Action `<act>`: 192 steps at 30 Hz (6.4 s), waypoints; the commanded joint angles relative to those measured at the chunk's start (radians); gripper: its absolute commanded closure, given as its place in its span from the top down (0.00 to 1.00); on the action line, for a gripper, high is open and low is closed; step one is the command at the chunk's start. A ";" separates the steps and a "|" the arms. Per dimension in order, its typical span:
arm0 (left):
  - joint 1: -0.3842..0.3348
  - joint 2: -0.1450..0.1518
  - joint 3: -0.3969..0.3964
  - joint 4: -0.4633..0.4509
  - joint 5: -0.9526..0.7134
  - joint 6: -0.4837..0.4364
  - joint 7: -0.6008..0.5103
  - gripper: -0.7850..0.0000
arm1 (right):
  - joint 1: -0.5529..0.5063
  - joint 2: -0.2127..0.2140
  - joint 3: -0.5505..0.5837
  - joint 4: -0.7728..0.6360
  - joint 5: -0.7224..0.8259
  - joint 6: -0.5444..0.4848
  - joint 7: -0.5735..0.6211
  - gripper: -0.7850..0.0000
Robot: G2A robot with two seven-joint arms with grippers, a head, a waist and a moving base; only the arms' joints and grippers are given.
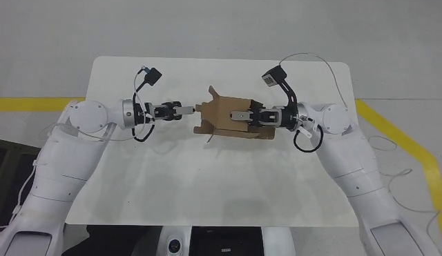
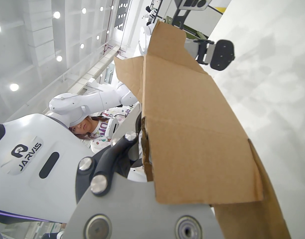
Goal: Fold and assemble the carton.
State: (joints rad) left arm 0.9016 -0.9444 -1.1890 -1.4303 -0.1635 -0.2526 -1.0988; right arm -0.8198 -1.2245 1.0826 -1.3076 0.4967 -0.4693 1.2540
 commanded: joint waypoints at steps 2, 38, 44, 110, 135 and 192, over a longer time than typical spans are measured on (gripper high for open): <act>-0.011 -0.001 0.015 0.007 0.067 0.020 0.031 1.00 | 0.006 -0.005 -0.017 -0.005 0.021 -0.014 -0.001 0.00; -0.060 -0.013 0.054 0.010 -0.058 0.038 -0.067 1.00 | 0.073 -0.053 -0.150 0.097 0.089 -0.033 0.019 0.00; -0.052 -0.011 0.038 0.012 -0.089 0.010 -0.070 1.00 | 0.072 -0.052 -0.116 0.114 0.106 -0.054 -0.037 0.00; -0.026 0.001 0.046 -0.021 -0.049 0.007 -0.102 1.00 | 0.076 -0.079 -0.130 0.165 0.024 -0.014 -0.110 0.00; -0.070 -0.006 0.077 0.080 -0.008 0.020 -0.081 1.00 | 0.042 -0.063 -0.155 0.127 -0.004 0.104 0.092 0.00; -0.009 0.031 -0.034 -0.093 -0.052 0.006 -0.143 1.00 | 0.000 -0.040 -0.073 0.077 -0.255 0.132 -0.273 0.00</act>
State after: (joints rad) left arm 0.8938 -0.9132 -1.2255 -1.5215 -0.2220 -0.2519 -1.2462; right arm -0.8199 -1.2646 1.0103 -1.2278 0.2409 -0.3368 0.9810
